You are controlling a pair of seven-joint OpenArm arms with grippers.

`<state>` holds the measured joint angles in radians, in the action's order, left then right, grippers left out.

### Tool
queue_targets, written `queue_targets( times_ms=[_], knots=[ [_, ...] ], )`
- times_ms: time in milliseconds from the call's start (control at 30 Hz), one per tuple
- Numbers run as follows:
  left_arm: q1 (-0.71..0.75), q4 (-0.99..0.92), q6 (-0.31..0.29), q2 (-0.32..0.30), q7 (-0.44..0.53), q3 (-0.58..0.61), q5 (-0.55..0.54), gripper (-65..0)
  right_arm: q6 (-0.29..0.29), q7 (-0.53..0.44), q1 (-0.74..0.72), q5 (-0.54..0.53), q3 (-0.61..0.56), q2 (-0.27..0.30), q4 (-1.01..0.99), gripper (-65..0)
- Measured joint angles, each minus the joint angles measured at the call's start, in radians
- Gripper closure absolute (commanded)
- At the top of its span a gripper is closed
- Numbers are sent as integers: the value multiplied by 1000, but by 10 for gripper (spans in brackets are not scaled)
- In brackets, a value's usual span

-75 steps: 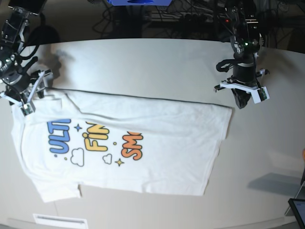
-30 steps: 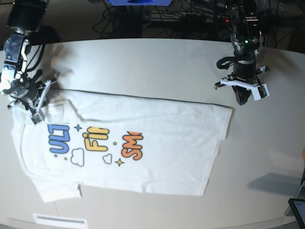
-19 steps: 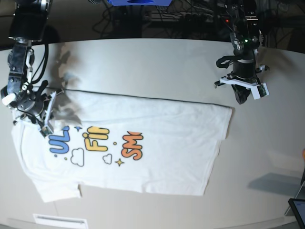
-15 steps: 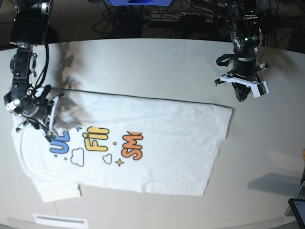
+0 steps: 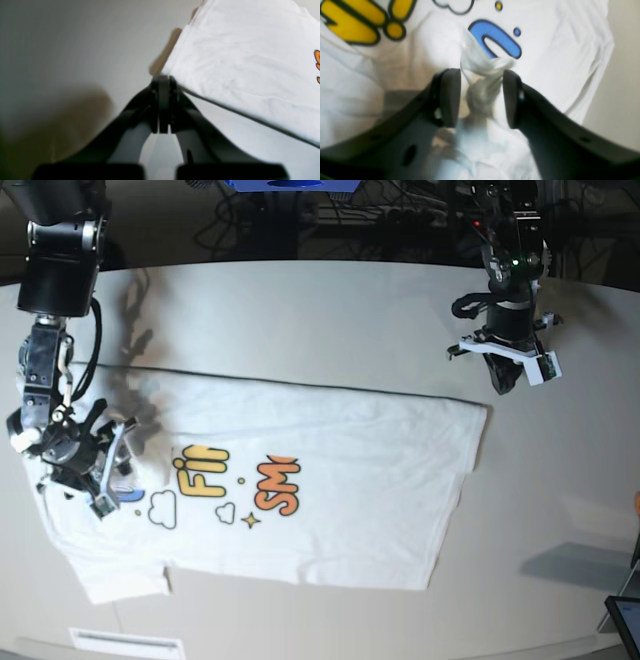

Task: Fold the T-shirt properly
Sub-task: 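Lower the right gripper to pinch the shirt near the sleeve seam, then lower the left gripper and grasp the folded shirt edge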

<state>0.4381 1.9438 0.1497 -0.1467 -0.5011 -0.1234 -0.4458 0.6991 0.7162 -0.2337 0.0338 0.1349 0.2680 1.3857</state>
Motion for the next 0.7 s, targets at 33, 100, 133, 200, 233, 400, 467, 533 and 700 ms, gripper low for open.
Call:
queue_targets(
  times_ms=[33, 100, 133, 200, 233, 400, 467, 533, 700],
  knots=[
    [0, 0, 2, 0, 0, 0, 0, 0, 5, -24, -8, -2, 0, 0, -8, -399],
    [-2, 0, 0, -1, 0, 0, 1, 0, 3, -77, -25, 1, 0, 3, -27, -411],
    [-5, 0, 1, 0, 0, 0, 1, 0, 3, -104, -30, 3, 0, 3, -31, -403],
    [-9, 0, 0, 0, 0, 0, 0, 0, 3, -125, -29, 1, 0, 3, -26, -380],
    [-12, 0, 0, 0, 0, 0, 0, 0, 4, -123, -23, 3, 2, 5, -14, -363],
    [-83, 0, 3, -8, 1, 0, 1, 0, 2, -119, 117, 5, 13, 59, 119, -184],
    [-116, 0, 2, -14, 2, 5, 2, -7, 4, -118, 191, 14, 45, 60, 175, -44],
    [-136, 0, -10, -33, -6, 8, 1, -50, 5, -127, 248, -1, 87, 37, 215, 0],
    [-185, -6, -29, -95, 2, 79, 8, -353, 8, -122, 332, 0, 135, 26, 219, -3]
  ],
)
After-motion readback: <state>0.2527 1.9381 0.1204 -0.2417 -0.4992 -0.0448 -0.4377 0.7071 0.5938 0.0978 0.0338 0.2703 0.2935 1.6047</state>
